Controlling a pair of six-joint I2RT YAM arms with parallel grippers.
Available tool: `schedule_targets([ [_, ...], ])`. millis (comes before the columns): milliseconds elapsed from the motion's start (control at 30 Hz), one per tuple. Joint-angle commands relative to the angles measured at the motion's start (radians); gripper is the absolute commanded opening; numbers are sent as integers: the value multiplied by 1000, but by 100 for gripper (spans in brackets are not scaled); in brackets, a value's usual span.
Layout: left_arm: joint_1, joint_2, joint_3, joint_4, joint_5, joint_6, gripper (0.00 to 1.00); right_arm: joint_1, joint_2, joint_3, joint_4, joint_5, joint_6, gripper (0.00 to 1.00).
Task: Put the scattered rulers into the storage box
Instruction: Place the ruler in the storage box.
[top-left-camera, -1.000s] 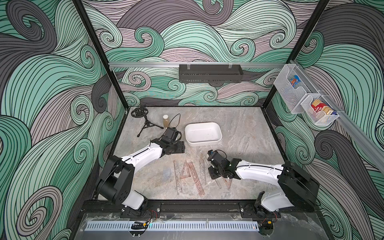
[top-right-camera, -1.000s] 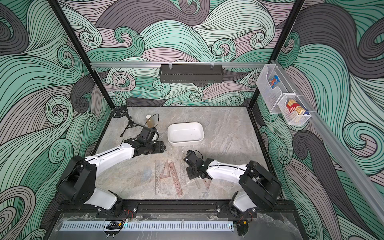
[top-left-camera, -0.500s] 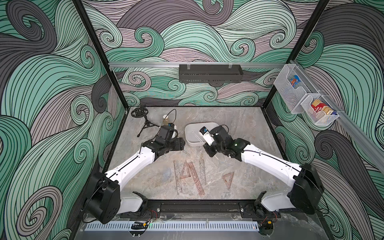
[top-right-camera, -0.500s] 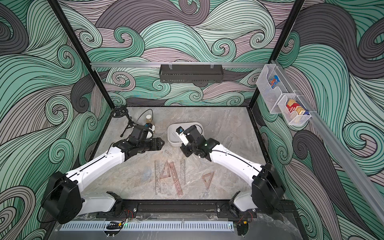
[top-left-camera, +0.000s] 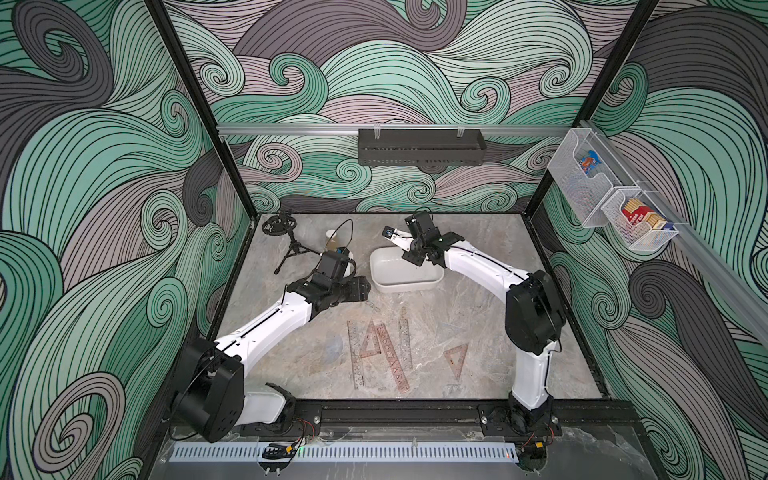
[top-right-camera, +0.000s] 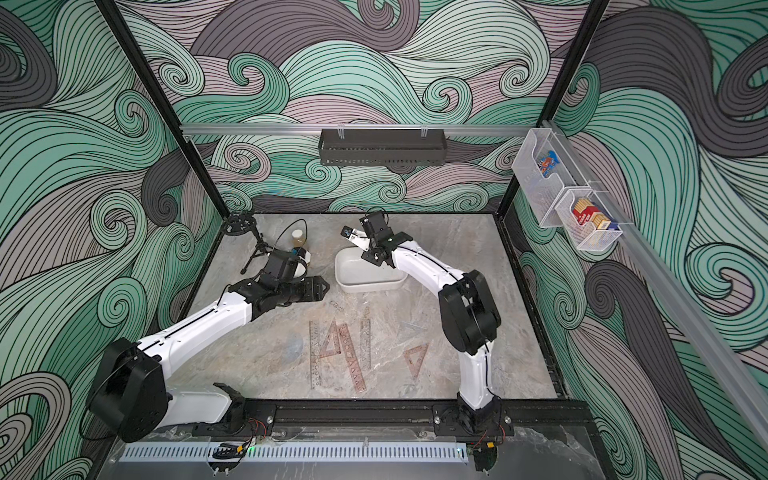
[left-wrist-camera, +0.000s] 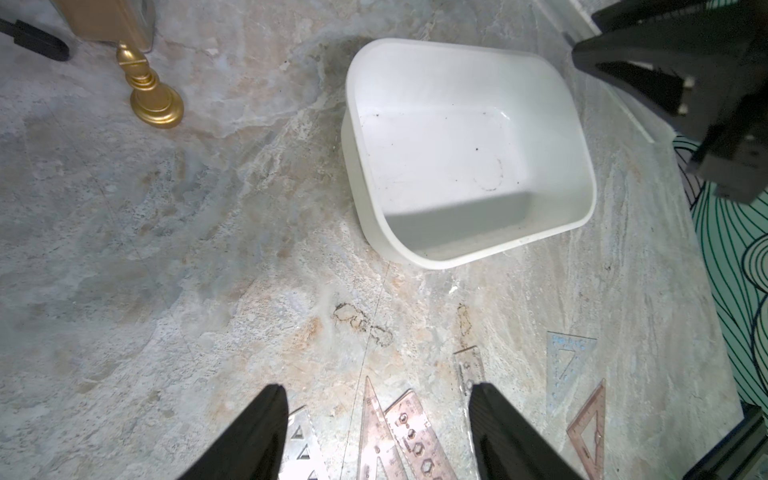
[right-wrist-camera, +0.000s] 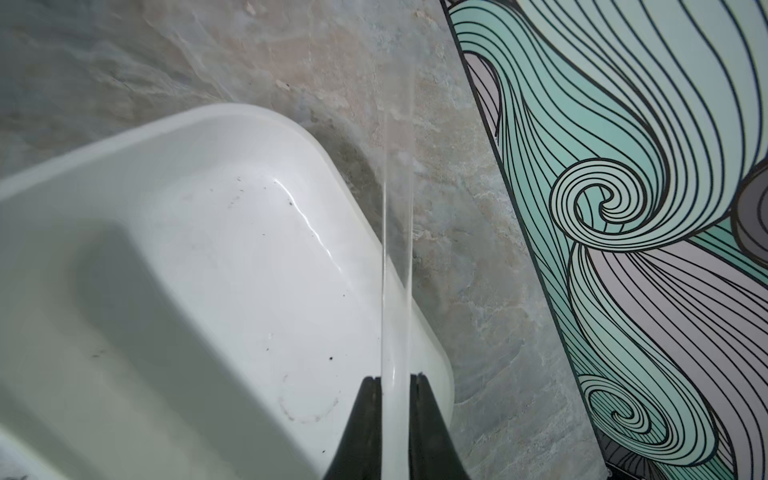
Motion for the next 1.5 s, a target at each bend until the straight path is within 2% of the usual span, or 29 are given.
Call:
schedule_targets([
  [0,10,21,29,21,-8,-18,73,-1,49,34,-11,10,-104,0],
  [200,15,44,30,40,-12,-25,73,-25,78,9,1,-87,-105,0],
  [400,18,61,29,46,-15,-24,73,-28,96,-17,62,-127,-113,0],
  [733,35,58,15,56,-13,-15,73,-26,105,-57,87,-145,-94,0],
  [967,42,67,14,58,-11,-8,73,-18,55,-133,135,-170,-86,0],
  [1133,43,67,15,55,-10,-6,73,-12,86,-117,136,-151,-86,0],
  [1467,49,69,21,53,-12,-3,73,-15,161,-53,135,-67,-78,23],
])
